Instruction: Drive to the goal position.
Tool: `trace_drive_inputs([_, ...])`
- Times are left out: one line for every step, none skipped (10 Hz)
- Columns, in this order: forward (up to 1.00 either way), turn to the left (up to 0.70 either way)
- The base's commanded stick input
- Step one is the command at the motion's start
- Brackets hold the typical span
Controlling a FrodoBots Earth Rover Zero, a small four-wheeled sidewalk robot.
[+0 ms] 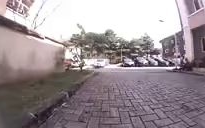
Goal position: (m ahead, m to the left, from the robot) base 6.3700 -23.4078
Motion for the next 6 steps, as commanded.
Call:
trace_drive_inputs([0.69, -0.05])
trace_drive_inputs([0.69, 0.00])
trace_drive_inputs([0.69, -0.09])
trace_drive_inputs([0.69, -0.29])
trace_drive_inputs([0.69, -0.18])
trace_drive_inputs([0.69, 0.03])
